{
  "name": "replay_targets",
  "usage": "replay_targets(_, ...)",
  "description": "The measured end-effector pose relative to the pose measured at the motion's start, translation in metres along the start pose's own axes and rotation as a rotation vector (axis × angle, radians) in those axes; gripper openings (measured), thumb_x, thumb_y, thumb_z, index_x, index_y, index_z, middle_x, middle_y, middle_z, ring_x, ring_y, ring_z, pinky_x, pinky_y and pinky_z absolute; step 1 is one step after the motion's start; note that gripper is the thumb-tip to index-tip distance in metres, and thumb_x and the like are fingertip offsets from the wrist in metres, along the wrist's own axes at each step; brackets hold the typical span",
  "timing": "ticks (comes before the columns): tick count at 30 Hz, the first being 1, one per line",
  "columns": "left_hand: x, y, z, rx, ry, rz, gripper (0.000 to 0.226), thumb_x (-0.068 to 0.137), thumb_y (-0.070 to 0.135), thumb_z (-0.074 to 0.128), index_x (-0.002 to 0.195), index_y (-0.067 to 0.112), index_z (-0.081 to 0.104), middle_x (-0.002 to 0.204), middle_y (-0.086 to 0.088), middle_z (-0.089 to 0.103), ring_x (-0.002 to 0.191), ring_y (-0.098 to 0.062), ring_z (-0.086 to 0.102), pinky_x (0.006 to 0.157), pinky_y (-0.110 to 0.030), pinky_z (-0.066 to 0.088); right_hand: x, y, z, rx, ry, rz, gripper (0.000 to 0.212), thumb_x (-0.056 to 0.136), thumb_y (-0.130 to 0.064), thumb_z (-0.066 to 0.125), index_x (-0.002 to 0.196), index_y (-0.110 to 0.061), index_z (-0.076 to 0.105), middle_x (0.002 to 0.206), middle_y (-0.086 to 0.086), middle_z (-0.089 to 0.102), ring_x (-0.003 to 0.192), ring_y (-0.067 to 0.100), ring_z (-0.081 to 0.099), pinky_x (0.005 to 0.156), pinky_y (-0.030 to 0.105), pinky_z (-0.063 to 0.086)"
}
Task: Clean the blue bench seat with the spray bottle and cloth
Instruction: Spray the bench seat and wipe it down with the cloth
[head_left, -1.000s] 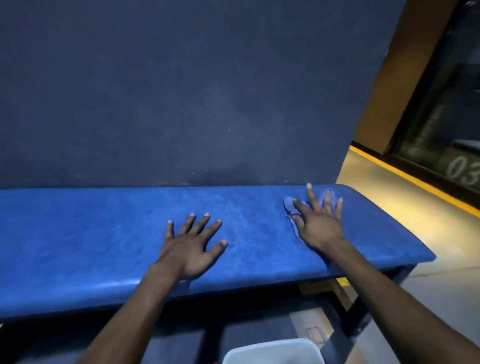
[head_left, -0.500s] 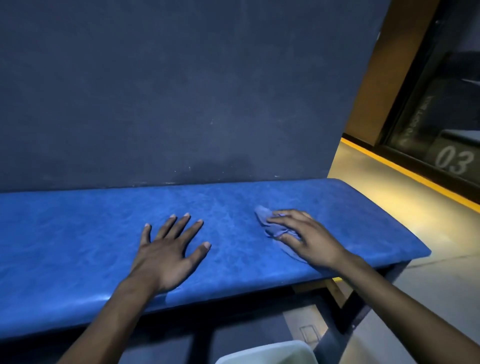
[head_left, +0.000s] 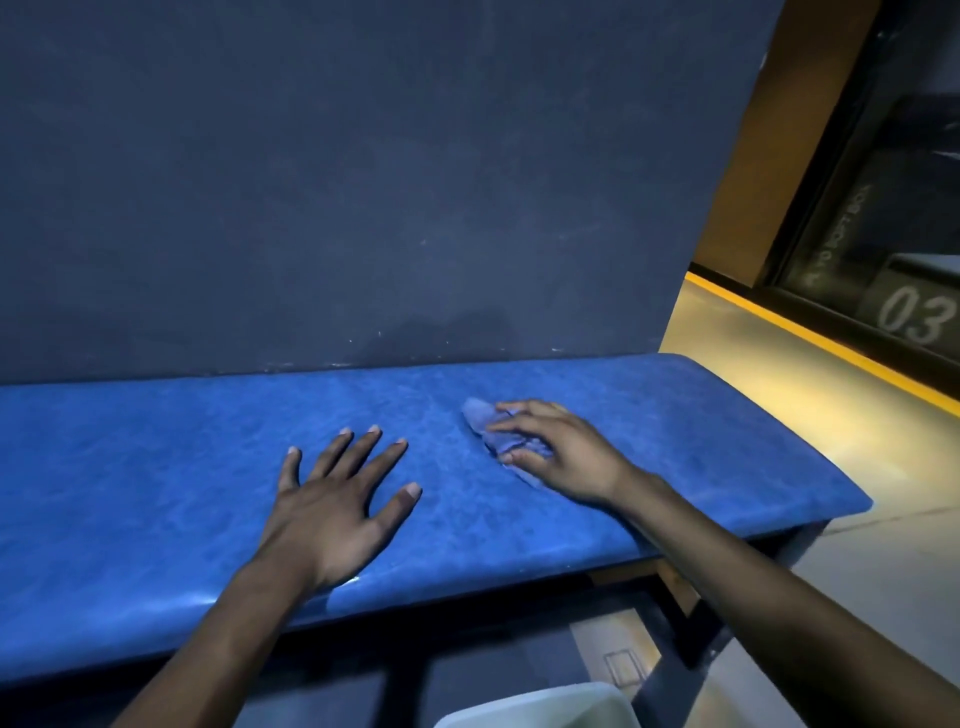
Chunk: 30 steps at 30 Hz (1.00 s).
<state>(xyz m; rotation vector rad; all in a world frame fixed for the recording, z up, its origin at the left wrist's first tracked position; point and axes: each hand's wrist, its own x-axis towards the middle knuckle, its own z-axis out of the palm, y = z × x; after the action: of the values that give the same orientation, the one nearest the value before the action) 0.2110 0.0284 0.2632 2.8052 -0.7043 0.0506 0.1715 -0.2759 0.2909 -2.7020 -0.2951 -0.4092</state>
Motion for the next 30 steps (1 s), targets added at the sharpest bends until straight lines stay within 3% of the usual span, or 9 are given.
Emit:
replay_targets(3,0.000,0.001,0.000,0.010,-0.001,-0.008,0.071,0.093,0.081,0.009,0.159,0.056,0.006,0.171,0.025,-0.004,0.158,-0.004,-0.015,0.126,-0.054,-0.012,-0.046,0.024,-0.022,-0.045,-0.009,-0.017,0.032,0.097,-0.034,0.061,0.128,-0.034,0.066,0.140,-0.016,0.054,0.132,-0.004,0.045,0.109,0.014,0.033)
replay_targets(9,0.002,0.003,0.003,0.021,0.010,-0.017,0.072,0.092,0.081,0.007,0.159,0.056,0.005,0.171,0.025,-0.004,0.158,-0.005,-0.013,0.125,-0.056,-0.012,0.001,0.118,-0.046,-0.207,0.179,0.363,0.033,0.098,-0.028,0.063,0.129,-0.018,0.067,0.139,0.007,0.060,0.132,0.029,0.052,0.103,0.033,0.039)
replay_targets(13,0.001,0.001,0.004,0.015,0.023,-0.012,0.077,0.087,0.084,0.001,0.159,0.057,0.006,0.171,0.026,-0.001,0.158,-0.004,-0.011,0.126,-0.055,-0.010,0.047,0.071,-0.012,-0.074,0.129,0.240,0.038,0.091,-0.035,0.070,0.125,-0.017,0.070,0.136,0.006,0.064,0.131,0.024,0.056,0.113,0.032,0.040)
replay_targets(16,0.000,0.000,0.002,-0.003,0.040,-0.004,0.080,0.085,0.085,0.000,0.159,0.057,0.010,0.171,0.026,0.001,0.159,-0.003,-0.008,0.126,-0.053,-0.008,0.010,0.012,0.000,0.007,0.011,-0.006,0.035,0.091,-0.033,0.067,0.125,-0.024,0.070,0.137,-0.003,0.062,0.131,0.008,0.052,0.114,0.021,0.035)
replay_targets(19,-0.001,0.001,0.003,-0.007,0.049,-0.004,0.081,0.084,0.085,0.000,0.159,0.057,0.011,0.171,0.026,0.002,0.159,-0.003,-0.007,0.126,-0.053,-0.008,-0.048,0.014,-0.017,0.010,-0.040,-0.090,0.033,0.096,-0.029,0.062,0.129,-0.033,0.065,0.144,-0.013,0.052,0.135,-0.004,0.042,0.111,0.012,0.029)
replay_targets(21,-0.001,0.001,0.003,0.001,0.041,-0.011,0.080,0.084,0.085,0.000,0.159,0.057,0.010,0.171,0.026,0.000,0.158,-0.003,-0.009,0.126,-0.053,-0.010,-0.061,0.054,-0.037,-0.064,0.002,-0.039,0.032,0.098,-0.026,0.062,0.128,-0.032,0.065,0.141,-0.013,0.054,0.135,-0.005,0.043,0.110,0.016,0.032)
replay_targets(25,0.000,0.003,0.005,0.003,0.035,-0.018,0.075,0.088,0.083,0.002,0.158,0.058,0.007,0.171,0.026,-0.001,0.158,-0.003,-0.011,0.126,-0.054,-0.011,-0.023,0.124,-0.055,-0.205,0.162,0.230,0.028,0.097,-0.025,0.062,0.124,-0.024,0.069,0.132,0.002,0.063,0.128,0.023,0.055,0.097,0.029,0.041)
replay_targets(27,0.000,0.003,0.006,0.010,0.039,-0.020,0.076,0.087,0.083,0.001,0.158,0.057,0.007,0.171,0.027,-0.001,0.158,-0.003,-0.011,0.126,-0.054,-0.010,0.009,0.128,-0.041,-0.188,0.198,0.323,0.030,0.095,-0.027,0.064,0.125,-0.021,0.069,0.133,0.004,0.064,0.126,0.027,0.056,0.095,0.028,0.039)
replay_targets(30,-0.001,0.002,0.005,-0.004,0.058,-0.018,0.078,0.085,0.084,0.000,0.158,0.057,0.010,0.171,0.027,0.001,0.158,-0.002,-0.009,0.126,-0.053,-0.009,0.052,0.080,-0.008,-0.073,0.188,0.262,0.033,0.090,-0.031,0.070,0.120,-0.018,0.073,0.130,0.006,0.067,0.123,0.025,0.061,0.097,0.016,0.038)
